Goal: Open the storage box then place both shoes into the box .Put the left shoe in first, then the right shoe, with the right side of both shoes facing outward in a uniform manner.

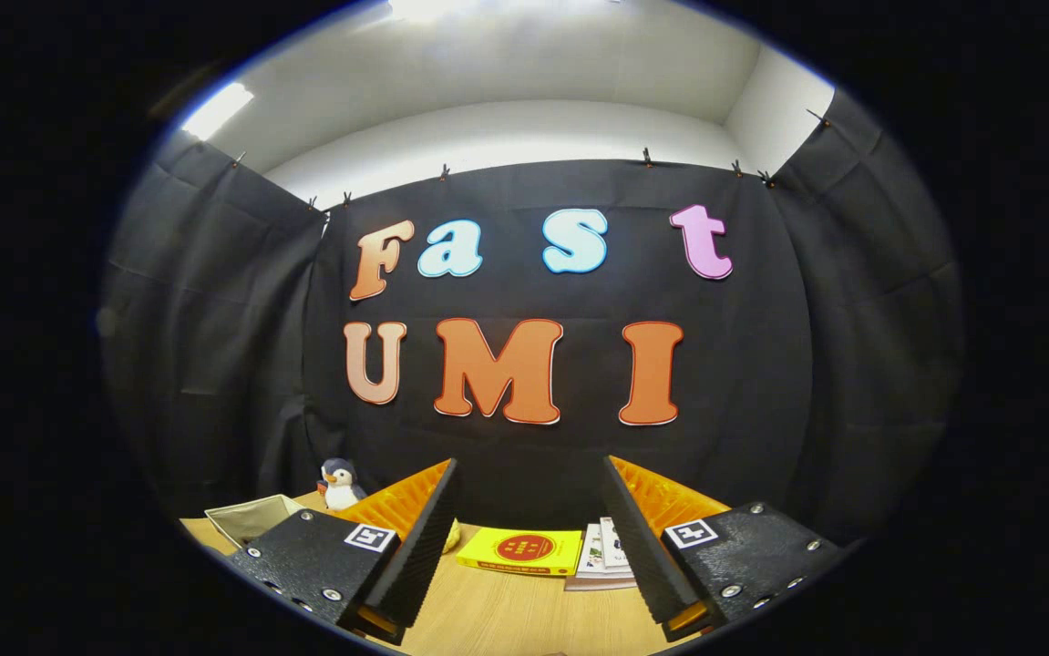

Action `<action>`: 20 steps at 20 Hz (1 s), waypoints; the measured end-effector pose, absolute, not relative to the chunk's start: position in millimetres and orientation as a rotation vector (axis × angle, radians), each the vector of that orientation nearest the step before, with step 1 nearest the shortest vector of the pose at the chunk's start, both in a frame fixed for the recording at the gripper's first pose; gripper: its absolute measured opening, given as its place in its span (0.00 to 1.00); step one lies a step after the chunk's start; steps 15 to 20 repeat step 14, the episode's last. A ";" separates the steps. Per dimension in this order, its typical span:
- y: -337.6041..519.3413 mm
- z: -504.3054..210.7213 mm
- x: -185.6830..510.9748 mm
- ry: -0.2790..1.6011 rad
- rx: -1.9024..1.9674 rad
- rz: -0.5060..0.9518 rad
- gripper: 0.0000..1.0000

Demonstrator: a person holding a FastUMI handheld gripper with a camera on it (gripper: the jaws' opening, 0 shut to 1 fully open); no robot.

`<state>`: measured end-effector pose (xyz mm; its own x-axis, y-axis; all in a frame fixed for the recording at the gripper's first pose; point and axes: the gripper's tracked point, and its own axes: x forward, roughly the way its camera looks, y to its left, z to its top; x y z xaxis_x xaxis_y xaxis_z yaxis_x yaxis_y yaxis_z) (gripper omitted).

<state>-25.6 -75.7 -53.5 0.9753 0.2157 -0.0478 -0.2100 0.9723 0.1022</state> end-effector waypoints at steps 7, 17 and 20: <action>-82.8 -46.4 -26.8 0.037 0.107 0.199 0.92; -79.9 -44.5 -20.4 0.027 0.098 0.191 0.92; -79.9 -44.5 -20.4 0.027 0.098 0.191 0.92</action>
